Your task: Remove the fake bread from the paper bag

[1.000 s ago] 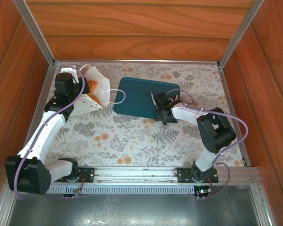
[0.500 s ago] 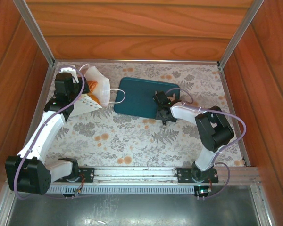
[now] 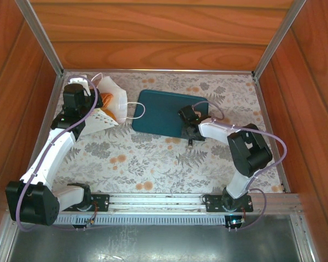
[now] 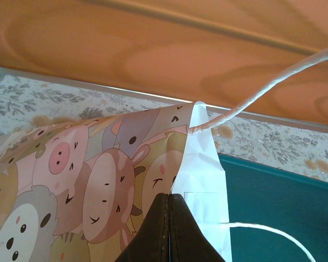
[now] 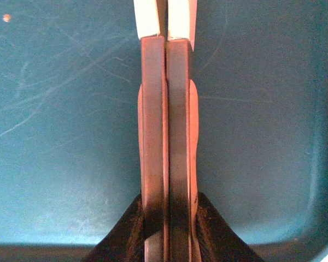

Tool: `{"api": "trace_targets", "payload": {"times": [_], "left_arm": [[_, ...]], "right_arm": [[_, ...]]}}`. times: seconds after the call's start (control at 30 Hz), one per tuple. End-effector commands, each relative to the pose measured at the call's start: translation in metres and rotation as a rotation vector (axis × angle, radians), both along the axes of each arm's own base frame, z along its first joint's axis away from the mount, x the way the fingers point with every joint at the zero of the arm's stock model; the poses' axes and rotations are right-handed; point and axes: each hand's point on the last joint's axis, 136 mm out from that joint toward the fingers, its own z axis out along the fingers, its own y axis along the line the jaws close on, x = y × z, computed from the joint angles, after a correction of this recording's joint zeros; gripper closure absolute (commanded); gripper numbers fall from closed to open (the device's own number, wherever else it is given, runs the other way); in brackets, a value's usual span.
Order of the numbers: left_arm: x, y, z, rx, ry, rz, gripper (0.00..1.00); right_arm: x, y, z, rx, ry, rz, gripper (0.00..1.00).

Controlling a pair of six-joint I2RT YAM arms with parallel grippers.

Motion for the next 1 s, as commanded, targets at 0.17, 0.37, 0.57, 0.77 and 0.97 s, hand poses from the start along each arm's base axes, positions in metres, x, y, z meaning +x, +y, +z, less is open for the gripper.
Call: {"api": "trace_targets", "payload": {"times": [0.17, 0.37, 0.57, 0.77, 0.97], "left_arm": [[0.002, -0.005, 0.031, -0.018, -0.091, -0.029, 1.0], [-0.002, -0.02, 0.032, -0.024, -0.1, -0.12, 1.0], [-0.006, -0.032, 0.033, -0.022, -0.12, -0.198, 1.0], [-0.009, -0.045, 0.031, -0.011, -0.15, -0.29, 1.0], [-0.004, -0.049, 0.026, -0.005, -0.148, -0.307, 1.0]], "right_arm": [[0.019, 0.035, 0.085, 0.18, -0.17, 0.136, 1.0], [0.022, 0.077, 0.123, 0.39, -0.18, 0.281, 0.97], [0.023, 0.111, 0.152, 0.724, -0.139, 0.379, 0.9], [0.019, 0.128, 0.165, 0.9, -0.085, 0.448, 0.85], [0.002, 0.137, 0.187, 0.984, -0.059, 0.543, 0.81]]}}
